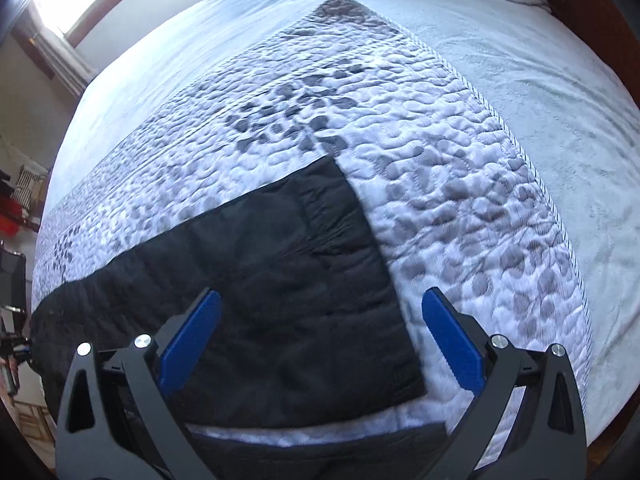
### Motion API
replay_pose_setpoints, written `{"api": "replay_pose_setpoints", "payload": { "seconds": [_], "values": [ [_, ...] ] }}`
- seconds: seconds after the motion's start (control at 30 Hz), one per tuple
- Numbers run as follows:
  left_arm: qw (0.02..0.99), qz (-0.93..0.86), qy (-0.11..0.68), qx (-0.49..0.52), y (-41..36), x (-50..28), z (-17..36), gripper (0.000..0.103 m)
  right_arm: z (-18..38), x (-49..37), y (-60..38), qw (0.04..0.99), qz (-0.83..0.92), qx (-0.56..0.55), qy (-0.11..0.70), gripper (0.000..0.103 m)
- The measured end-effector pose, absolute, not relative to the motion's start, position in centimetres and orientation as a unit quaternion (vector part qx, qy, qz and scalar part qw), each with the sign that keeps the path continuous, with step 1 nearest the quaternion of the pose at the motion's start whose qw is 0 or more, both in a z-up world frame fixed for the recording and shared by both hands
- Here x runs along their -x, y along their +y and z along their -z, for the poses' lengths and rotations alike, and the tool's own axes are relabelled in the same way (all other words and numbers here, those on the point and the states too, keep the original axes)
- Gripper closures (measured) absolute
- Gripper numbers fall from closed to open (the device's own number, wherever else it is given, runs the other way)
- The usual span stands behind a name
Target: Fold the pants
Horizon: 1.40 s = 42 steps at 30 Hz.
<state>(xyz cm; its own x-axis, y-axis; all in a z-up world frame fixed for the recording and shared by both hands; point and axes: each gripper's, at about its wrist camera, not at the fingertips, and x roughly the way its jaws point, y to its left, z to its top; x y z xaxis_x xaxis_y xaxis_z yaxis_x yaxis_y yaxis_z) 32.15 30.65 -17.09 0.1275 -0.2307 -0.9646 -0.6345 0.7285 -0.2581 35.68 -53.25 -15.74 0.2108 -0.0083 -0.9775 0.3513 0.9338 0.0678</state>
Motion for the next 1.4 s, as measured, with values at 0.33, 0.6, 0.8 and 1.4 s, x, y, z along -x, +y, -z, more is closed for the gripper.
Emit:
{"api": "replay_pose_setpoints", "payload": {
  "seconds": [0.33,0.6,0.8,1.4],
  "values": [
    [0.667,-0.163,0.653,0.318,30.9,-34.8,20.4,0.088,20.6,-41.2,-55.4,0.737,0.11,-0.144,0.652,0.003],
    [0.671,-0.174,0.66,0.289,29.5,-36.3,20.6,0.088,21.8,-43.0,-54.3,0.732,0.108,-0.095,0.665,0.054],
    [0.692,-0.187,0.64,0.276,28.1,-36.2,19.6,0.09,18.5,-42.5,-52.5,0.759,0.099,-0.061,0.641,0.093],
    [0.821,-0.08,0.481,0.297,26.9,-24.0,8.4,0.092,2.4,-29.9,-49.8,0.895,0.041,-0.088,0.436,0.095]
  ]
}}
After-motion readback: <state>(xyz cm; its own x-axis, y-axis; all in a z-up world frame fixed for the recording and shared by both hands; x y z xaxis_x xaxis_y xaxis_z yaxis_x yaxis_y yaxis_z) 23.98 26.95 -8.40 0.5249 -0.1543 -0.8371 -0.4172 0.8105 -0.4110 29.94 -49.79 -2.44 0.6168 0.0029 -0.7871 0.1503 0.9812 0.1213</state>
